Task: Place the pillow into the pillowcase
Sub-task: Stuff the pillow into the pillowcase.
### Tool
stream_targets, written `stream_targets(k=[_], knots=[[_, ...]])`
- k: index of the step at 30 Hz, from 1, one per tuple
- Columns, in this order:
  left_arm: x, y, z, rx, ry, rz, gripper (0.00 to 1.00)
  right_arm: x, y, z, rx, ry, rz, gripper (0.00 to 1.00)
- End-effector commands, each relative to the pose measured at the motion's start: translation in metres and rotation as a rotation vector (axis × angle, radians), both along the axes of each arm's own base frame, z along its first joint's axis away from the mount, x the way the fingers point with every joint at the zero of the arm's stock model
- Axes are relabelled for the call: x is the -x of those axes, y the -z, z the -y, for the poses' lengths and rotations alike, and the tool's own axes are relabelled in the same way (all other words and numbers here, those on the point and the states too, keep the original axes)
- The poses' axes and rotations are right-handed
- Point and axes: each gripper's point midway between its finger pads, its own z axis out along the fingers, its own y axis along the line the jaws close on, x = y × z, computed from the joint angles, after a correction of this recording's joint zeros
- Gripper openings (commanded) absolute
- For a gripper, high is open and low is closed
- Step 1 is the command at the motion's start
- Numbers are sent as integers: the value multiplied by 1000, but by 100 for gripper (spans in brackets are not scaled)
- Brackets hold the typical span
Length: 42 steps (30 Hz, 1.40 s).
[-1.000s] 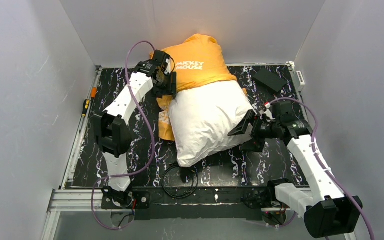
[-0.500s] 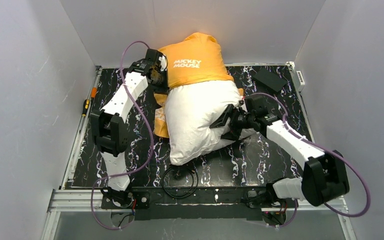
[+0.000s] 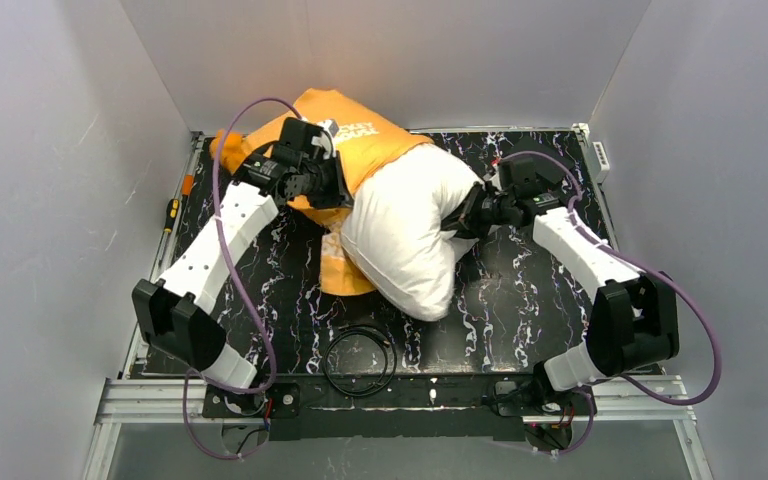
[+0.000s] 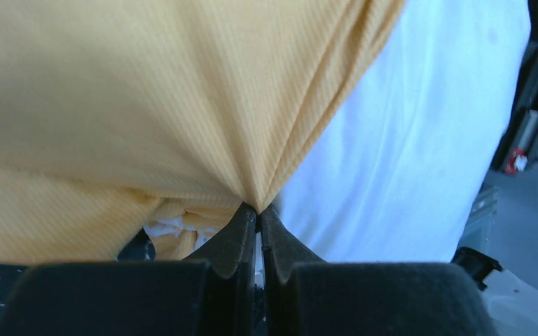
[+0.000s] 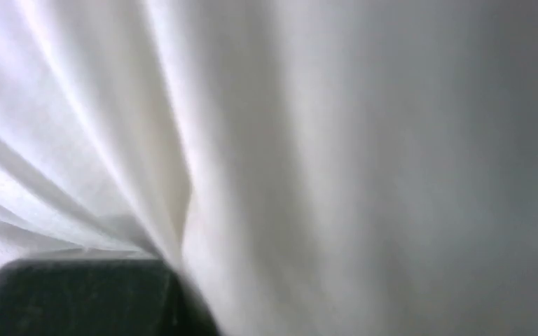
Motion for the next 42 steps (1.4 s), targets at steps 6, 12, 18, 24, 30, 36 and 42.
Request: stream_targets(k=[6, 12, 18, 24, 30, 36, 42], knots=[[117, -75, 115, 310, 320, -76, 0, -45, -66, 26, -13, 32, 294, 1], [147, -91, 174, 372, 478, -114, 0, -28, -51, 13, -70, 1, 231, 1], [176, -123, 238, 483, 655, -112, 0, -4, -42, -10, -123, -2, 186, 1], [200, -157, 273, 580, 796, -83, 0, 16, -40, -43, -191, -20, 154, 1], [197, -174, 280, 634, 792, -50, 0, 37, -40, -76, -215, -105, 126, 1], [173, -136, 249, 410, 636, -26, 0, 36, -32, -66, -168, -91, 125, 1], [132, -102, 164, 205, 324, -74, 46, 26, -31, -48, -137, -78, 133, 1]])
